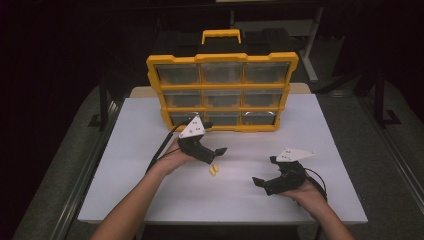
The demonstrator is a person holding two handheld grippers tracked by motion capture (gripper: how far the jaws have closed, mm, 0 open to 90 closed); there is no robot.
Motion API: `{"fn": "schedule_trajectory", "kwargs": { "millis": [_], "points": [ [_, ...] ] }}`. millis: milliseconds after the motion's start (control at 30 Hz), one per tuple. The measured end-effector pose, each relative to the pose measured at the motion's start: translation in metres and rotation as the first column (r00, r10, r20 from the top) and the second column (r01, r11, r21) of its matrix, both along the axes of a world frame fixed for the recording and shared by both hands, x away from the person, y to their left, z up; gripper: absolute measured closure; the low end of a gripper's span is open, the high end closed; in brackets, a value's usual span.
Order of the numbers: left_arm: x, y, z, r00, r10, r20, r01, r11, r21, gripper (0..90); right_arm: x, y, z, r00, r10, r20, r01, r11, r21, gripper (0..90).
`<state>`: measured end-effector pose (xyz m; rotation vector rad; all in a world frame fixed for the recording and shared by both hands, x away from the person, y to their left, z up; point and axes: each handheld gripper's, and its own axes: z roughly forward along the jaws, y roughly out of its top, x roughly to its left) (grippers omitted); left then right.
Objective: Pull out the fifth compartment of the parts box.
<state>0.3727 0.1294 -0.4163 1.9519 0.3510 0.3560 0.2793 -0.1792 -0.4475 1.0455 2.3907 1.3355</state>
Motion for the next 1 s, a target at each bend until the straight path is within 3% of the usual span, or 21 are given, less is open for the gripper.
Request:
{"fn": "schedule_trajectory", "kwargs": {
  "millis": [533, 1000],
  "points": [
    [-0.0029, -0.0010, 0.0014, 0.9978, 0.003, 0.066, -0.004, 0.9999, 0.013, 0.0, -0.0003, -0.0002, 0.0004, 1.0000, 0.002, 0.002, -0.002, 1.000, 0.000, 0.0],
    [-0.0062, -0.0033, 0.0009, 0.9918, -0.004, 0.128, -0.003, 0.9984, 0.056, 0.0, -0.0009, -0.0002, 0.0009, 1.0000, 0.006, 0.007, -0.006, 1.000, -0.002, 0.0]
  ]
}}
